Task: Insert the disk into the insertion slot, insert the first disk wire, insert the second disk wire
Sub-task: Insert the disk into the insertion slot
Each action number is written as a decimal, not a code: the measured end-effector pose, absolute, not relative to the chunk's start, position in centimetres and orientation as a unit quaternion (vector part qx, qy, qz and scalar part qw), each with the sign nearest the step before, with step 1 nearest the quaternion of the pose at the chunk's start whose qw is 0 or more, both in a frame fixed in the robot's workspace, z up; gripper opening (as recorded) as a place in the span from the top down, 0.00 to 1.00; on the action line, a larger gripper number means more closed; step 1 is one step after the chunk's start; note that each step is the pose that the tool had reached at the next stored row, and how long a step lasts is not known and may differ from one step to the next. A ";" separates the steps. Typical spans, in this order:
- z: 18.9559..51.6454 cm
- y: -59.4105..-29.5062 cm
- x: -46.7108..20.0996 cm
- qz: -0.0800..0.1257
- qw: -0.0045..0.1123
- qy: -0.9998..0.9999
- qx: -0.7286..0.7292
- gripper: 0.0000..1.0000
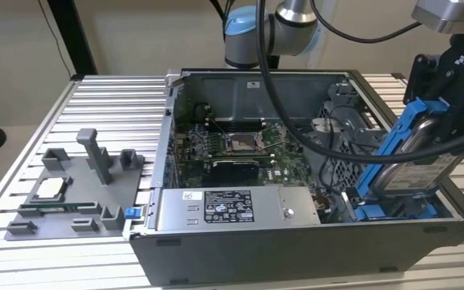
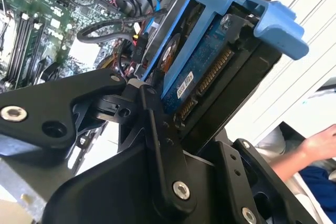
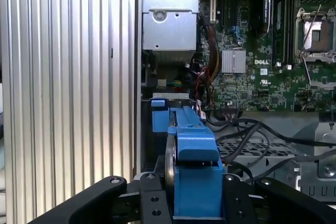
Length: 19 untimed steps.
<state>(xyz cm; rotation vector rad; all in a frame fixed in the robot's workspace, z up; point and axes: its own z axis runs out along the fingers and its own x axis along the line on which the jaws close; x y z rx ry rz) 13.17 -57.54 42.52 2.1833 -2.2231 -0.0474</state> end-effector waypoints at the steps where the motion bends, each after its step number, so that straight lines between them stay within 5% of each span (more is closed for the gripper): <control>1: 42.5 -57.5 13.2 -0.015 0.013 -0.713 0.701 1.00; 19: 41.5 -57.5 12.6 -0.017 0.010 -0.713 0.701 1.00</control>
